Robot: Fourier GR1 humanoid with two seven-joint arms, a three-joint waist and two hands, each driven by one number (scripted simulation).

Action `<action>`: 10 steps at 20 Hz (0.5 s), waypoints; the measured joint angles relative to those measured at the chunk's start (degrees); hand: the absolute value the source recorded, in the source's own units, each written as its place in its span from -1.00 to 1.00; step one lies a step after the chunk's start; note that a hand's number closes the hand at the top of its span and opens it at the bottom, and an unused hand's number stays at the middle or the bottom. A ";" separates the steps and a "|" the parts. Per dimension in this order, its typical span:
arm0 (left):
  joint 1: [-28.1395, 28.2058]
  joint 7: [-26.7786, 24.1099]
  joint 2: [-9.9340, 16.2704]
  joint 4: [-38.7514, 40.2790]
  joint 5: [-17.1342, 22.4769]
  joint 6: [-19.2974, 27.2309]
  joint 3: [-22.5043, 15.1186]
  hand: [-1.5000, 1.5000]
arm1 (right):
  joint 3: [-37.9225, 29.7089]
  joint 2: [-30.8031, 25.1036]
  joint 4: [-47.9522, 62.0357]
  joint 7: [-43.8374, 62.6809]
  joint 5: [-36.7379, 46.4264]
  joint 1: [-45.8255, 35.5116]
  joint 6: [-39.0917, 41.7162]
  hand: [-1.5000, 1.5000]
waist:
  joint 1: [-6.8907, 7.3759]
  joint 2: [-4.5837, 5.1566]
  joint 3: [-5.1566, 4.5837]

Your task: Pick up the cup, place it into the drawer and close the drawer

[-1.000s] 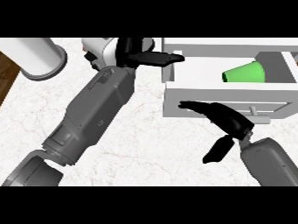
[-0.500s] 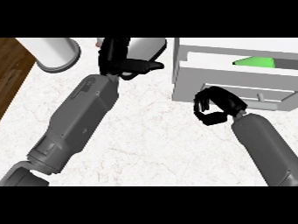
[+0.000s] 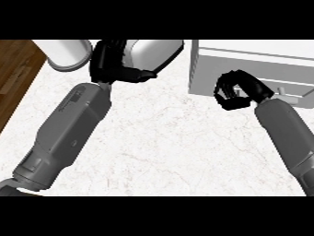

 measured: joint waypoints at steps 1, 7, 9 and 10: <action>0.32 0.19 0.30 -0.35 0.00 -0.31 -0.08 -1.00 | -0.33 -0.09 0.42 -0.31 -0.43 -0.16 0.66 1.00 | 0.11 -0.04 0.00; 2.24 0.90 1.63 -2.10 0.20 -2.56 -0.45 -1.00 | -2.16 -1.04 0.76 -1.24 -3.34 0.08 4.76 1.00 | 1.06 0.00 0.06; 2.70 1.12 2.00 -2.70 0.14 -3.07 -0.66 -1.00 | -2.56 -1.53 0.62 -1.15 -4.25 0.27 6.51 1.00 | 1.47 -0.03 0.15; 2.85 1.18 1.98 -2.91 0.20 -3.26 -0.69 -1.00 | -2.71 -1.72 0.44 -1.24 -4.66 0.32 7.31 1.00 | 1.54 0.07 0.19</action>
